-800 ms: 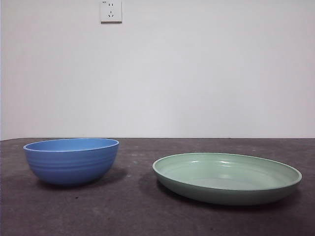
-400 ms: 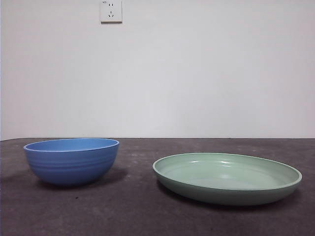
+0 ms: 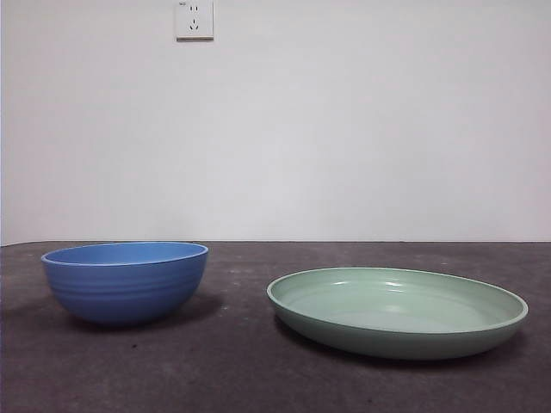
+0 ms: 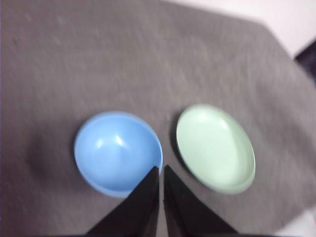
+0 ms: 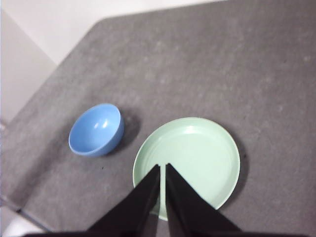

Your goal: Pick up the blue bowl, put it on the green plate, put it on desk

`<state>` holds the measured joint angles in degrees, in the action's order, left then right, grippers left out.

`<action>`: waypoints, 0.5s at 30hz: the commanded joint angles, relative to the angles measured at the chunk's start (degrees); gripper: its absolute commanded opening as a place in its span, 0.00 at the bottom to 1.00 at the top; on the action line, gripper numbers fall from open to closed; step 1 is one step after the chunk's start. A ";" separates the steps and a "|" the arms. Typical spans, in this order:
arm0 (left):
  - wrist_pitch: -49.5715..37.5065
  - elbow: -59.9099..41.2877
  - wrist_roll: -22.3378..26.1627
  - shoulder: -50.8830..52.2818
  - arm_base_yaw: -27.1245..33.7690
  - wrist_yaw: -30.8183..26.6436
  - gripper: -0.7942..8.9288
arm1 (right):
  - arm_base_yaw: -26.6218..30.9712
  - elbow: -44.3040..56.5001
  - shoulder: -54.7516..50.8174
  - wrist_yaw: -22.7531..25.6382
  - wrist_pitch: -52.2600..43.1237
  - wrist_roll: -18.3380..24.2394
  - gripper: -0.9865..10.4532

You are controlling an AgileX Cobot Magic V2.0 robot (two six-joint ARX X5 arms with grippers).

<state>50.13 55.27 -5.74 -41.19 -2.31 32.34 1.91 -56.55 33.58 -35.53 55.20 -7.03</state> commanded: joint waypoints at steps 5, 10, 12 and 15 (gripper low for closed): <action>1.99 1.49 5.64 -4.13 -4.17 0.76 0.10 | -1.11 -0.98 4.24 -1.40 1.36 3.26 0.10; 1.42 1.49 5.68 -4.26 -4.57 0.76 0.11 | -1.14 -0.98 4.24 -1.36 1.42 3.26 0.10; 1.51 1.49 5.73 -4.20 -4.57 0.76 0.11 | -1.14 -0.98 4.11 -1.36 1.42 3.23 0.10; 1.44 1.49 5.75 -4.09 -4.57 0.76 0.12 | -1.20 -0.98 4.11 -1.38 1.64 3.23 0.10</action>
<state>52.25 55.31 -0.89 -45.06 -6.68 32.82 0.78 -56.62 37.32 -36.69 56.99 -4.54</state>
